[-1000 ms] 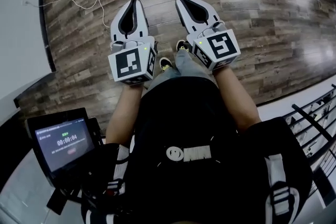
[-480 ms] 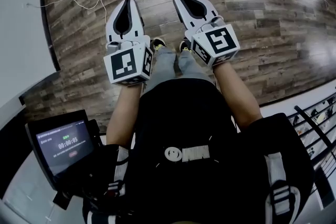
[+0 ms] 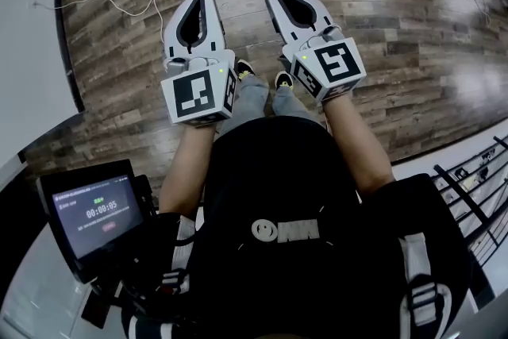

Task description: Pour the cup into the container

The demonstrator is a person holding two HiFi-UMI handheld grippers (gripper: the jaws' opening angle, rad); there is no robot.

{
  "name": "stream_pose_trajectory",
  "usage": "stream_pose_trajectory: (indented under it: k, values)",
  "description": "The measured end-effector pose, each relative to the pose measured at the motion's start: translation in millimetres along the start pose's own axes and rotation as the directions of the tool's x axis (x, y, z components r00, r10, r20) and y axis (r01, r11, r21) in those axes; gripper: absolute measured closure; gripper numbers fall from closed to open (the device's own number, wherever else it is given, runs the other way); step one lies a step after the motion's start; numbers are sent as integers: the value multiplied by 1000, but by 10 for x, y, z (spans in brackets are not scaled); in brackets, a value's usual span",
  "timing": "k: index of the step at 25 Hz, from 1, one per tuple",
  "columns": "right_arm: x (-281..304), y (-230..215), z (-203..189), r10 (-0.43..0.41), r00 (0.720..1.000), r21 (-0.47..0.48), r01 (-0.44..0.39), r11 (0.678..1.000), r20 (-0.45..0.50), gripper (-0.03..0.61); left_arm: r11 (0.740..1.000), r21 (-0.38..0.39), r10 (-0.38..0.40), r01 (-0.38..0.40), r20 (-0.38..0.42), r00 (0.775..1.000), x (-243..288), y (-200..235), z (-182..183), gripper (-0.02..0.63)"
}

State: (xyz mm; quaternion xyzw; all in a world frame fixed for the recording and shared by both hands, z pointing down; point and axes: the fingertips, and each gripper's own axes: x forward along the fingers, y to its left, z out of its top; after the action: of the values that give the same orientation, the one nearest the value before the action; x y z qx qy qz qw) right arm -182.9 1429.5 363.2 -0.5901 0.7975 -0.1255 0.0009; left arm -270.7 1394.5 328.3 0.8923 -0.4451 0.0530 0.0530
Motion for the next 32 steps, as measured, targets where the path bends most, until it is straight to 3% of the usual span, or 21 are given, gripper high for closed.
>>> stream_pose_trajectory:
  k: [3,9,14,22,32]
  values:
    - [314,84,23,-1,1000,-18,1,1000,-12,581,1000,-16,-6,6,2,1000,144,294,-6,615]
    - [509,100,72,-18,999,-32,17,999,-28,581,1000,9,-25,25,16,1000,268,465,42,615]
    - [558,-145,121,-39,999,-31,38,999,-25,581,999,-6,-39,39,7,999,522,388,35,615]
    - [648,-838,295,-12,1000,-6,12,1000,14,581,999,53,-13,12,17,1000,1133,33,210,615]
    - [1185,-1395,534,43,998,44,-45,998,38,581,994,101,26,-28,24,999,1847,10,456,615]
